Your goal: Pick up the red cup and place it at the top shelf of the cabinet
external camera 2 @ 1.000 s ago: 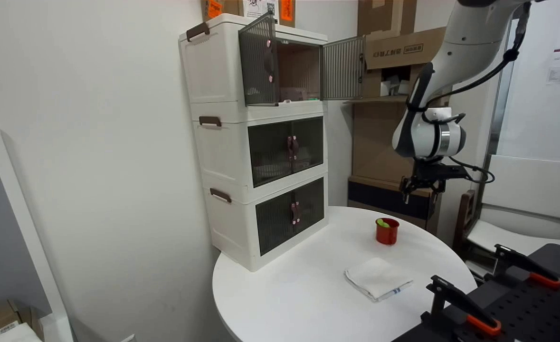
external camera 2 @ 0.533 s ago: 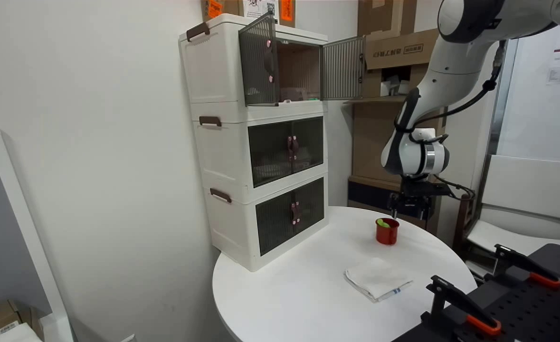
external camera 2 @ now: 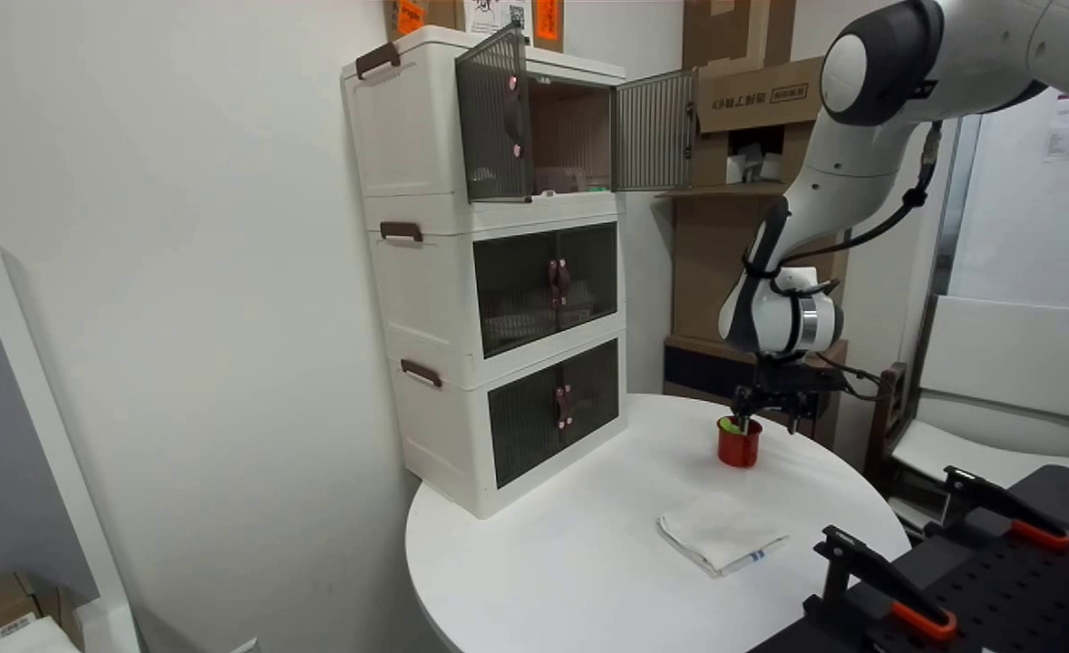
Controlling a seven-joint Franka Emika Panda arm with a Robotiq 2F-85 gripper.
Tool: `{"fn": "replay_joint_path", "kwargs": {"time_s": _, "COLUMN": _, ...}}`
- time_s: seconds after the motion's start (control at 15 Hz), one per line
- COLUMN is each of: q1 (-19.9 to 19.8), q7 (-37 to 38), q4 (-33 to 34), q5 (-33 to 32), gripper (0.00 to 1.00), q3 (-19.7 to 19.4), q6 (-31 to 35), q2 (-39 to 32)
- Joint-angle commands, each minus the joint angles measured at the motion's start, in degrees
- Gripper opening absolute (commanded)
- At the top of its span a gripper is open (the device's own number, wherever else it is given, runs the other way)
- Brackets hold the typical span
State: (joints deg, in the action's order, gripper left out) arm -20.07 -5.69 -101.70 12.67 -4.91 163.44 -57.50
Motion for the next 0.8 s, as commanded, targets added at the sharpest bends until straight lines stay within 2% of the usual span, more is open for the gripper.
{"fn": "replay_joint_path", "kwargs": {"time_s": 0.0, "q1": 0.30, "q7": 2.21, "q4": 5.67, "q5": -1.81, "gripper": 1.00, "q3": -0.09, "q6": -1.75, "q2": -3.96}}
{"fn": "replay_joint_path", "kwargs": {"time_s": 0.53, "q1": 0.90, "q7": 3.33, "q4": 11.91, "q5": -3.02, "gripper": 0.85, "q3": -0.60, "q6": -2.65, "q2": -9.28}}
{"fn": "replay_joint_path", "kwargs": {"time_s": 0.67, "q1": 0.95, "q7": 3.25, "q4": 12.75, "q5": -3.25, "gripper": 0.71, "q3": -0.35, "q6": -2.46, "q2": -10.09}}
{"fn": "replay_joint_path", "kwargs": {"time_s": 0.73, "q1": 0.97, "q7": 3.24, "q4": 13.19, "q5": -3.29, "gripper": 0.59, "q3": -0.30, "q6": -2.49, "q2": -10.42}}
